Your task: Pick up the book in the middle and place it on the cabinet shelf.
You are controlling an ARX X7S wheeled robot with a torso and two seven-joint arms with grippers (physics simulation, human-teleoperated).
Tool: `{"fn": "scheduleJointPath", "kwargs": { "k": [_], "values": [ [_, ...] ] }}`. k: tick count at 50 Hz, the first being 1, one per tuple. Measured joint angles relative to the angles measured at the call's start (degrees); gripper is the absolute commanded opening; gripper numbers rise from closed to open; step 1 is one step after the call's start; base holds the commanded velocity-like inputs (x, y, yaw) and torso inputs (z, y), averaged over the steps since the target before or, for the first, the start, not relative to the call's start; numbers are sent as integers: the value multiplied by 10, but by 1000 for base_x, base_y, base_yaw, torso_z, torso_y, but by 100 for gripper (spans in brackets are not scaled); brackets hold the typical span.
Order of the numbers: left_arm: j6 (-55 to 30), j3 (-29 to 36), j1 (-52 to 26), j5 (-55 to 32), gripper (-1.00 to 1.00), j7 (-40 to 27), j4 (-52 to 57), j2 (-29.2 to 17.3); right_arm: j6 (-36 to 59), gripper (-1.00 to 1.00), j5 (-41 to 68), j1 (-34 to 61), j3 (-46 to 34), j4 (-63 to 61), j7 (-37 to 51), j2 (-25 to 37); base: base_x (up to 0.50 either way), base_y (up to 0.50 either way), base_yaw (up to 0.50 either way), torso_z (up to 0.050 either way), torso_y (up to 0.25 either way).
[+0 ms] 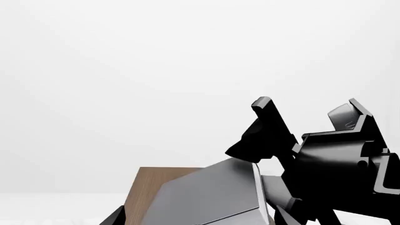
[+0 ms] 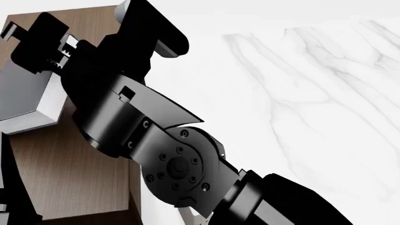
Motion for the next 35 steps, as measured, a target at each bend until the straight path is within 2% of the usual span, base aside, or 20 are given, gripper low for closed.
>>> {"fn": "scheduleJointPath", "kwargs": {
  "k": [18,35],
  "values": [
    [3,3,-1,-2,100,-4,0,-4,1,100,0,6,-6,11,7,19,0,0,0,0,1],
    [10,9,0,3,100,-3,-11,-5,-11,100,-7,-8,11,14,5,74,0,0,0,0,0]
  ]
}}
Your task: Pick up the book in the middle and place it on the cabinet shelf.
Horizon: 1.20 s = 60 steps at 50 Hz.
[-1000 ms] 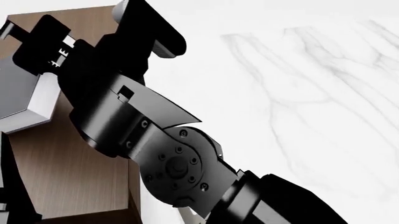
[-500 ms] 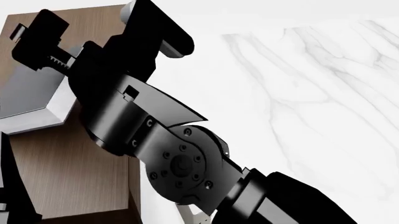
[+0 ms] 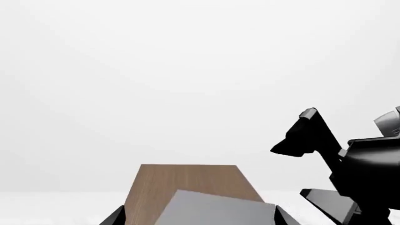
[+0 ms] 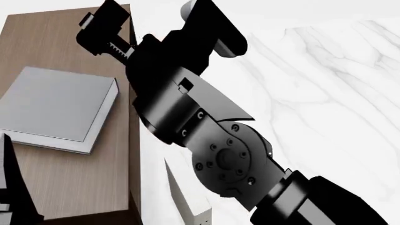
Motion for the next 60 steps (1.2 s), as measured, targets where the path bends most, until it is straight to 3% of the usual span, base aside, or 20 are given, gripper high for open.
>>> {"fn": "scheduleJointPath", "kwargs": {
  "k": [8,16,23,30,46,53,60],
  "values": [
    [2,2,0,2,100,0,-4,-1,-29,100,-29,-40,5,-38,-8,46,0,0,0,0,0],
    [-10,5,-38,-1,100,3,-4,6,-100,100,-169,-100,8,-169,17,157,0,0,0,0,1],
    [-57,5,-164,-25,100,27,-33,19,-125,100,-276,-96,25,-264,50,259,0,0,0,1,0],
    [-108,18,-343,-22,100,79,-127,36,-80,100,-330,-19,37,-269,55,322,0,0,0,0,0],
    [-164,75,-769,21,100,231,-417,138,55,100,-408,233,43,-155,9,311,0,0,0,0,0],
    [-167,84,-877,33,100,263,-493,175,87,100,-420,307,49,-112,-9,294,0,0,0,0,0],
    [-165,91,-931,42,100,278,-530,196,102,100,-428,344,53,-86,-21,285,0,0,0,0,0]
  ]
}}
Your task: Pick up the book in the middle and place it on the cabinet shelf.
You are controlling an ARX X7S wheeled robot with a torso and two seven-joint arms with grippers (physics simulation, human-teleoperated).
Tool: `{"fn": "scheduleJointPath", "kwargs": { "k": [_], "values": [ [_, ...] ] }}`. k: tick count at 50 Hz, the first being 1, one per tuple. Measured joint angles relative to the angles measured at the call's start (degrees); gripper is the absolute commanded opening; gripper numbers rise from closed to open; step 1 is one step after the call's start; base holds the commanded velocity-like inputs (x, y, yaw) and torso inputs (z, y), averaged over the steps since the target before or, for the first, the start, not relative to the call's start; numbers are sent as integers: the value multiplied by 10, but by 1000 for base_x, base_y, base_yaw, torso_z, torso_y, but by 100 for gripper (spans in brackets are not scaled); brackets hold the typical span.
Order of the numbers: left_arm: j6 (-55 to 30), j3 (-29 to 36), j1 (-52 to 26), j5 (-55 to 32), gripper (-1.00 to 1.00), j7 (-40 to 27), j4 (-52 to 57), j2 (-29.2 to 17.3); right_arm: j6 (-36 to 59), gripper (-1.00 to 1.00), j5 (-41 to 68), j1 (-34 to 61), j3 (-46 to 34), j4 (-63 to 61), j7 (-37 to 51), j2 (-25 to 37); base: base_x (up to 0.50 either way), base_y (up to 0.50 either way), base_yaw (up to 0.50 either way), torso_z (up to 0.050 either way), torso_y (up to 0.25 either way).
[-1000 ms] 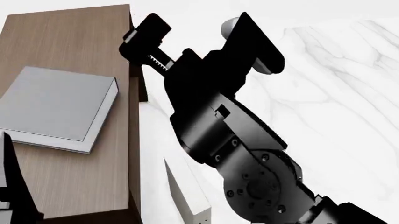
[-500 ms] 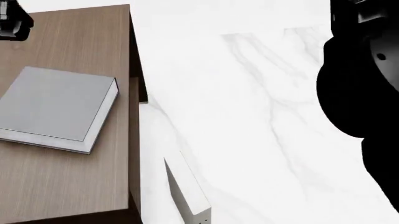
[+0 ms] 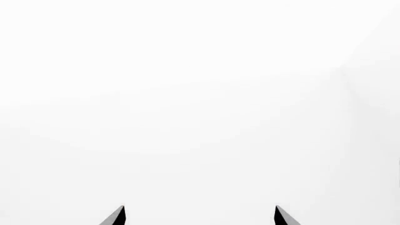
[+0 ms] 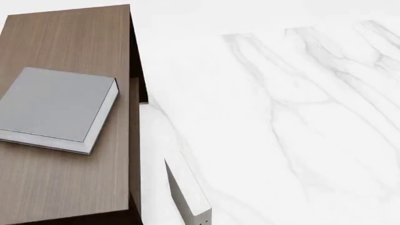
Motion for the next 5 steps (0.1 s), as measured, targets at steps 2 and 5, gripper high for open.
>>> {"fn": "scheduleJointPath", "kwargs": {
  "k": [2,5],
  "values": [
    [3,2,-8,3,100,3,-8,4,2,100,-2,6,0,4,-3,-2,0,0,0,0,0],
    [9,4,-13,6,100,6,-17,8,6,100,-6,10,-1,4,-4,-3,0,0,0,0,0]
  ]
}}
